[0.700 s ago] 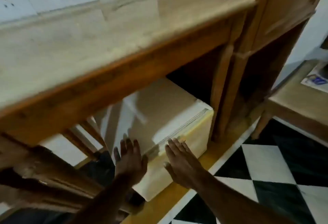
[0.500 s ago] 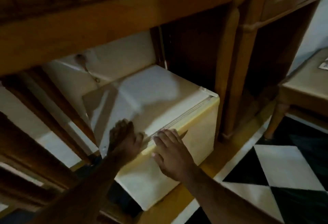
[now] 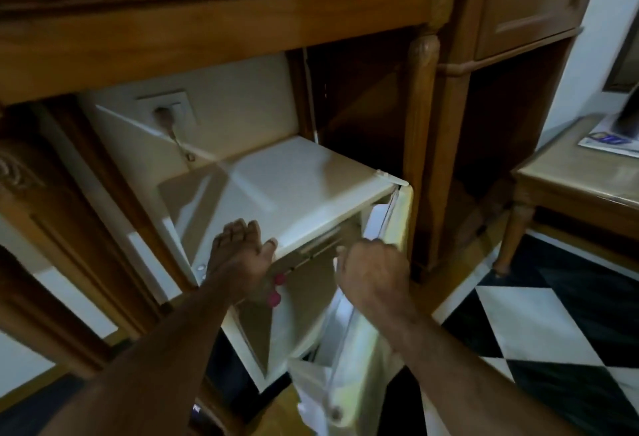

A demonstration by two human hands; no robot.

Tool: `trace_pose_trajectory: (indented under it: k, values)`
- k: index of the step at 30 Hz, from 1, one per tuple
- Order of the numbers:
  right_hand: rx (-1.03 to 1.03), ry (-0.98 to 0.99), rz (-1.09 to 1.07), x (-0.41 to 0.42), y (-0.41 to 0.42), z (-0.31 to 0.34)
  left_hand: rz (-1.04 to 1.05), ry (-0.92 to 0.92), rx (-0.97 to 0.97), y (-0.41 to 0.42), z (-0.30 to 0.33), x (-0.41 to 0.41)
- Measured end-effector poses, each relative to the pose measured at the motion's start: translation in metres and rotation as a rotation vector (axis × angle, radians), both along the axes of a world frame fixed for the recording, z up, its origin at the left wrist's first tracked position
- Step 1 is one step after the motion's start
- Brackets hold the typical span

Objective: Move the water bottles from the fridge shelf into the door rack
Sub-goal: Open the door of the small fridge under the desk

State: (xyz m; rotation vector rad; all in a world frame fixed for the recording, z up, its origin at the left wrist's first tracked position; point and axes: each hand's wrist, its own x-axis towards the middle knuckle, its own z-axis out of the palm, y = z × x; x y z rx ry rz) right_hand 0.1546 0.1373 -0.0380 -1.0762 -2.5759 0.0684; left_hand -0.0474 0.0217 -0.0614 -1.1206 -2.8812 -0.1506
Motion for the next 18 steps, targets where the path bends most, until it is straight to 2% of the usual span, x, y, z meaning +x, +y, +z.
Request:
trace_pose_trajectory:
  k: [3,7,12,15,18]
  values:
    - [-0.016,-0.208,-0.158,0.009,0.026,-0.002,0.014,0.042,0.059,0.0,-0.005,0.002]
    - [-0.026,-0.213,-0.37,0.039,0.045,-0.032,0.007,0.059,0.07,0.005,-0.002,-0.001]
    - [0.084,-0.099,-0.272,0.1,0.091,-0.067,0.107,0.157,-0.006,0.028,0.004,0.01]
    - [0.095,-0.063,-0.249,0.112,0.12,-0.073,0.036,0.249,-0.033,0.032,-0.006,0.002]
    - [0.117,-0.027,-0.26,0.115,0.133,-0.077,0.015,0.173,-0.011,0.035,-0.011,-0.013]
